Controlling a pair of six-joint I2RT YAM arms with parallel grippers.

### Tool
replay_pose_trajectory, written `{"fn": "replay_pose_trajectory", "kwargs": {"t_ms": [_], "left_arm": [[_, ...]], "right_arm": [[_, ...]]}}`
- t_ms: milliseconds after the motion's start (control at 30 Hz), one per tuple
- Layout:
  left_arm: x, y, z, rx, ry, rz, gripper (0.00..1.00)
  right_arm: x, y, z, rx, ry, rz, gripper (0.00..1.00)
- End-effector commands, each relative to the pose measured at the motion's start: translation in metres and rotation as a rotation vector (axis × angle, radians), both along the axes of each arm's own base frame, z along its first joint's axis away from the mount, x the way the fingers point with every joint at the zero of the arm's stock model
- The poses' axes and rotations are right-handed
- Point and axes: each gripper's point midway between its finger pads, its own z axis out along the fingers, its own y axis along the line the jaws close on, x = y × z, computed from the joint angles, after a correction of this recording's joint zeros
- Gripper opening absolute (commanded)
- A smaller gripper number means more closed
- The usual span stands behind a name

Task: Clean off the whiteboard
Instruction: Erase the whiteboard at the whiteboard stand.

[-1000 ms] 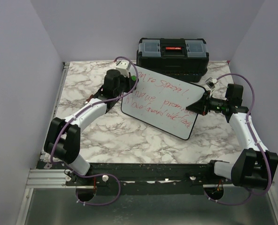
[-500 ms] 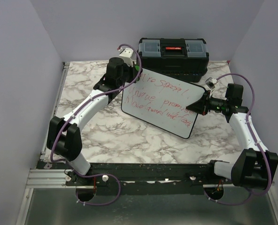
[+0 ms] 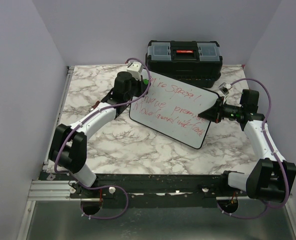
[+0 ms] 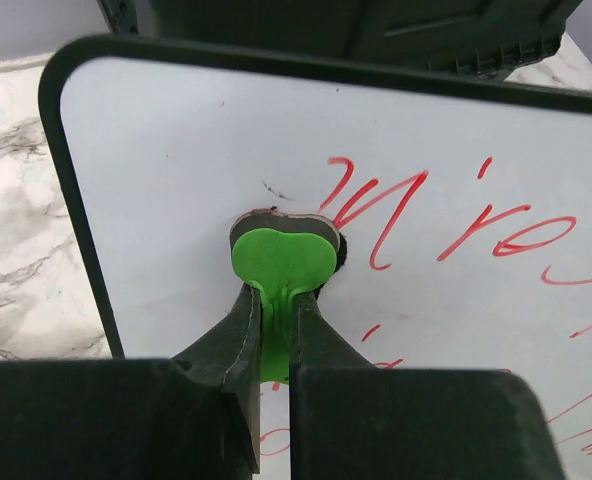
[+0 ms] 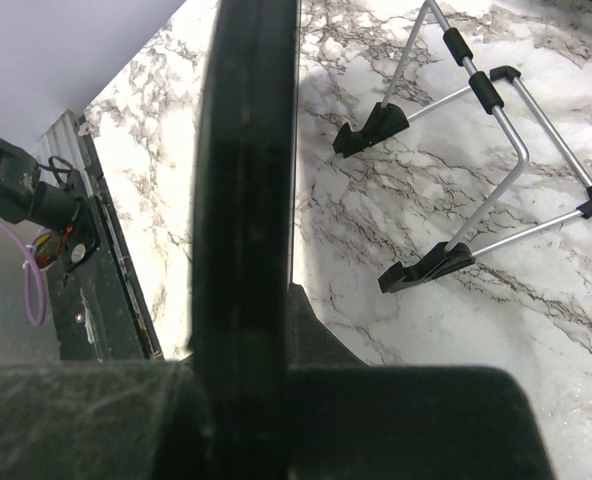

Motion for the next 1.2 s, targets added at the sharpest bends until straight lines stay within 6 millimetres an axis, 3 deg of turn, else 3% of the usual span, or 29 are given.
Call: {"fn": "replay_pose_trajectory", "kwargs": {"t_ms": [0, 167, 433, 633, 800, 1067, 1167], "left_arm": [[-0.015, 0.005, -0.046, 0.041, 0.106, 0.01, 0.0], [-0.011, 0.004, -0.033, 0.038, 0.08, 0.009, 0.0], [0.016, -0.011, 0.029, 0.017, -0.013, -0.008, 0.0], [0.02, -0.016, 0.044, 0.014, -0.022, -0.024, 0.0], [0.015, -0.015, 0.028, 0.019, 0.0, -0.035, 0.0], [-0.01, -0.004, -0.04, 0.056, 0.105, -0.038, 0.0], [-0.015, -0.002, -0.053, 0.061, 0.126, -0.038, 0.0]], "right_arm": [[-0.006, 0.009, 0.012, 0.004, -0.138, 0.092, 0.01], [-0.006, 0.009, 0.012, 0.006, -0.138, 0.094, 0.01], [-0.006, 0.008, 0.013, 0.003, -0.142, 0.091, 0.01], [-0.006, 0.009, 0.014, 0.004, -0.142, 0.093, 0.01], [-0.006, 0.009, 0.013, 0.003, -0.143, 0.092, 0.01], [-0.006, 0.009, 0.012, 0.003, -0.14, 0.093, 0.01], [-0.006, 0.009, 0.012, 0.005, -0.138, 0.094, 0.01]]}}
